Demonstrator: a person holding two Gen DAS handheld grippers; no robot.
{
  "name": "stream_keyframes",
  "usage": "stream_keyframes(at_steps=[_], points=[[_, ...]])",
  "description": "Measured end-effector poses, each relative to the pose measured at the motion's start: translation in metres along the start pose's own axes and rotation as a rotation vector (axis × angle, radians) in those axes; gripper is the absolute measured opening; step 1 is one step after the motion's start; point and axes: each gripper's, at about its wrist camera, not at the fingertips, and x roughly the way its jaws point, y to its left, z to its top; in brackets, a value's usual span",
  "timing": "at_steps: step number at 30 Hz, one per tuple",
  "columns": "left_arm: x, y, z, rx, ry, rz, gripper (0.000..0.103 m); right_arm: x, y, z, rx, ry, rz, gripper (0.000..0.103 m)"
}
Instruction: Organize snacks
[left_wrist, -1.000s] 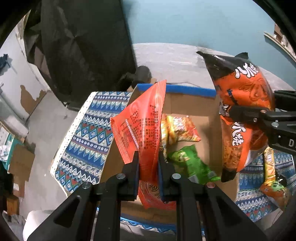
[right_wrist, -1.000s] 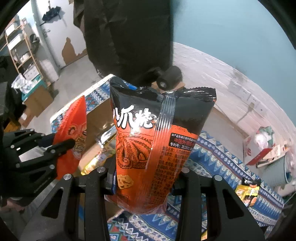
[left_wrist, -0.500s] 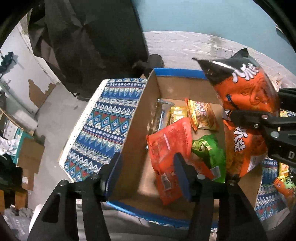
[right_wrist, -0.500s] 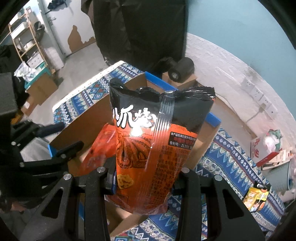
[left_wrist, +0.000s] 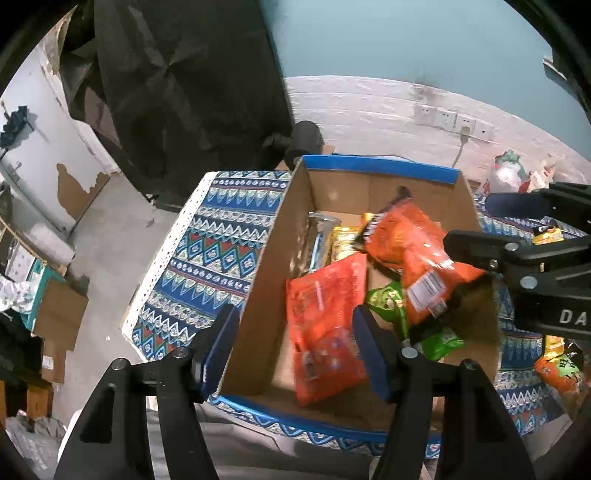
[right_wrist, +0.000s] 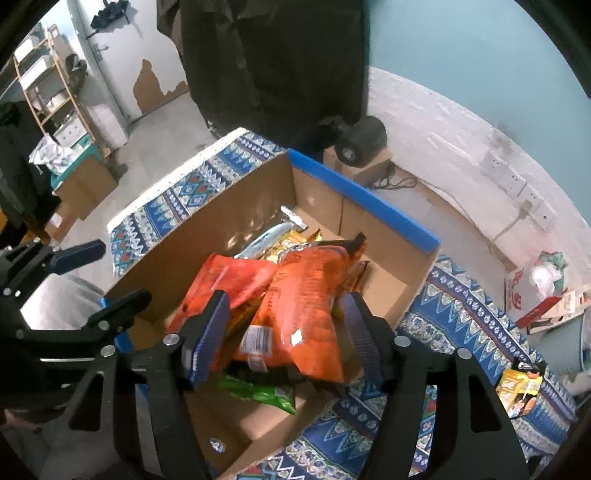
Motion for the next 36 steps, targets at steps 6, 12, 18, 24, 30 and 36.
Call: stream_keyframes(at_steps=[6,12,18,24,30,36], points=[[-0.01,-0.02,0.002,0.035,-0.02,-0.05,0.065,-0.023,-0.015,-0.014,0.015,0.0,-0.029,0.074],[-0.021,-0.051,0.004,0.094,-0.034,-0.121,0.069,-0.044,-0.036,-0.038,0.003,0.025,-0.09,0.074],[-0.03,-0.092,-0.002,0.178,-0.026,-0.191,0.069,-0.065,-0.065,-0.067,0.034,0.049,-0.133,0.074],[-0.037,-0.133,-0.011,0.262,-0.013,-0.223,0.07,-0.084,-0.095,-0.099,0.068,0.073,-0.179,0.074],[-0.04,-0.163,-0.016,0.303,0.012,-0.271,0.07,-0.097,-0.119,-0.135,0.098,0.109,-0.213,0.074],[-0.036,-0.192,-0.023,0.339,0.051,-0.309,0.071,-0.105,-0.145,-0.171,0.135,0.161,-0.244,0.074]])
